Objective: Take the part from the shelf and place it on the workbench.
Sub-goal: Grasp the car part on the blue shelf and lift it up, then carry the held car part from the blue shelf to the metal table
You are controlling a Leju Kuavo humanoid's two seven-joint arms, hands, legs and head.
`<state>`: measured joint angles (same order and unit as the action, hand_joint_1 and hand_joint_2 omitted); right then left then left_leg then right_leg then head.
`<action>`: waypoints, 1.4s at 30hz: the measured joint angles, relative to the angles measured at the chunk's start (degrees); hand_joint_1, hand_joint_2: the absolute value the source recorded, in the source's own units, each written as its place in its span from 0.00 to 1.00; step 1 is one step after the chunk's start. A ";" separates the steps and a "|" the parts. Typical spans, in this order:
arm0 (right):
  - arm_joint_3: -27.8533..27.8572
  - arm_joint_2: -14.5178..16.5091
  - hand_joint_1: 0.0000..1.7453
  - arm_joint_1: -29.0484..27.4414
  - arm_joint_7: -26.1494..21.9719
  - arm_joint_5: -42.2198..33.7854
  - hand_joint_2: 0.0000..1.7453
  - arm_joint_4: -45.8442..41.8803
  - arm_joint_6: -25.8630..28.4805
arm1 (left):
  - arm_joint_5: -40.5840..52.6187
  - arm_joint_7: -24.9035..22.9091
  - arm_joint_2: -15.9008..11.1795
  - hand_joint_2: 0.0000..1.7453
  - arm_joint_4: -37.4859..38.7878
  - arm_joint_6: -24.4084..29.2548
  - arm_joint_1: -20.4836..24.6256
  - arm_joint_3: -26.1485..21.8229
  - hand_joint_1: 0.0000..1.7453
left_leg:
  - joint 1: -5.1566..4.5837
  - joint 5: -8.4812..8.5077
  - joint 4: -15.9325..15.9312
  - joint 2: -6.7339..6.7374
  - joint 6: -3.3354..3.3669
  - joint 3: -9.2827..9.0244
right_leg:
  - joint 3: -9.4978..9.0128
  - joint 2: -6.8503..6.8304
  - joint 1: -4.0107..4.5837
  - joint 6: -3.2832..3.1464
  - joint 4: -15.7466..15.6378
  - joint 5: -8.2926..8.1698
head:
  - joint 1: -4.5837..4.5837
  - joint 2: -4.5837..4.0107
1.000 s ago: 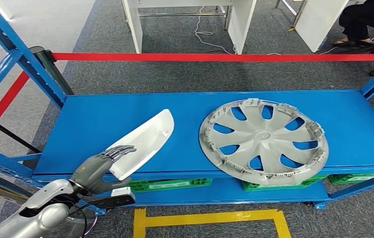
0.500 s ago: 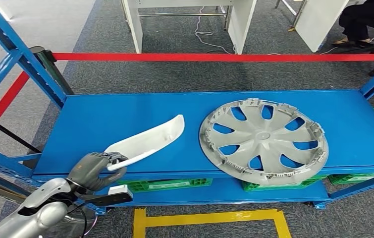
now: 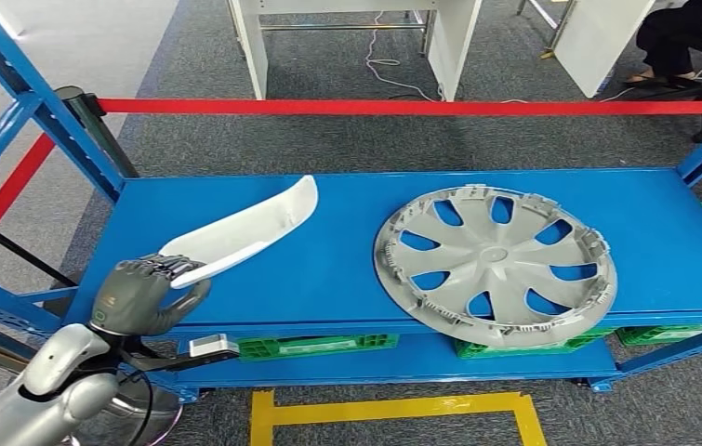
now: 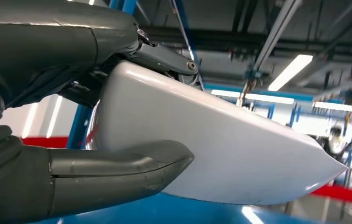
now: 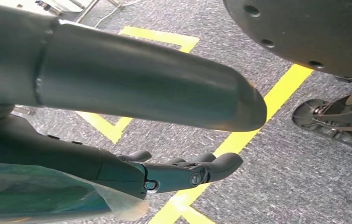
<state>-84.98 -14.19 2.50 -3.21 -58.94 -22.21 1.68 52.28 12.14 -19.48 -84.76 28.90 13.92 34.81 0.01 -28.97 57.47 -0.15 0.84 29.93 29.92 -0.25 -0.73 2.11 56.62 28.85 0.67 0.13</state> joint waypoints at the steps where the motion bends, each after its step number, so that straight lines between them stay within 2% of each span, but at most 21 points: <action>1: 0.00 0.00 0.00 -0.02 0.00 -0.02 0.00 0.00 0.03 | 0.61 -0.05 -0.08 1.00 -0.53 0.59 0.02 -0.23 1.00 | 0.00 0.00 0.00 0.00 0.00 0.00 | 0.00 0.00 0.00 0.00 0.00 0.00 | 0.00 0.00; 14: 0.07 0.01 0.00 -0.16 -0.50 -0.89 0.00 0.00 0.62 | 3.09 -0.16 -0.47 1.00 -7.81 4.61 0.72 -2.30 1.00 | 0.00 0.00 0.01 0.00 0.00 -0.01 | 0.00 0.00 0.00 0.00 0.00 0.00 | -0.01 0.01; 31: 0.79 0.38 0.00 -0.19 -1.46 -2.43 0.00 0.48 -0.04 | 5.33 0.85 -0.58 1.00 -9.91 8.12 2.04 -3.02 1.00 | 0.00 0.00 0.01 0.00 0.00 -0.01 | 0.00 0.00 0.00 0.00 0.00 -0.01 | 0.00 0.01; 42: 1.52 1.09 0.00 -0.26 -1.84 -3.33 0.00 1.02 -0.24 | -2.07 -0.32 -0.29 1.00 -9.68 3.83 2.81 -3.60 1.00 | 0.00 0.00 0.01 0.00 0.00 -0.01 | 0.01 0.01 0.00 0.00 0.00 -0.01 | -0.01 0.01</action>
<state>-83.46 -13.10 2.24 -5.05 -62.27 -21.19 1.44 50.21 11.82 -19.77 -94.44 32.74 16.72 31.21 0.01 -28.97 57.47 -0.15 0.84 29.93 29.94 -0.24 -0.73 2.11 56.63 28.84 0.66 0.14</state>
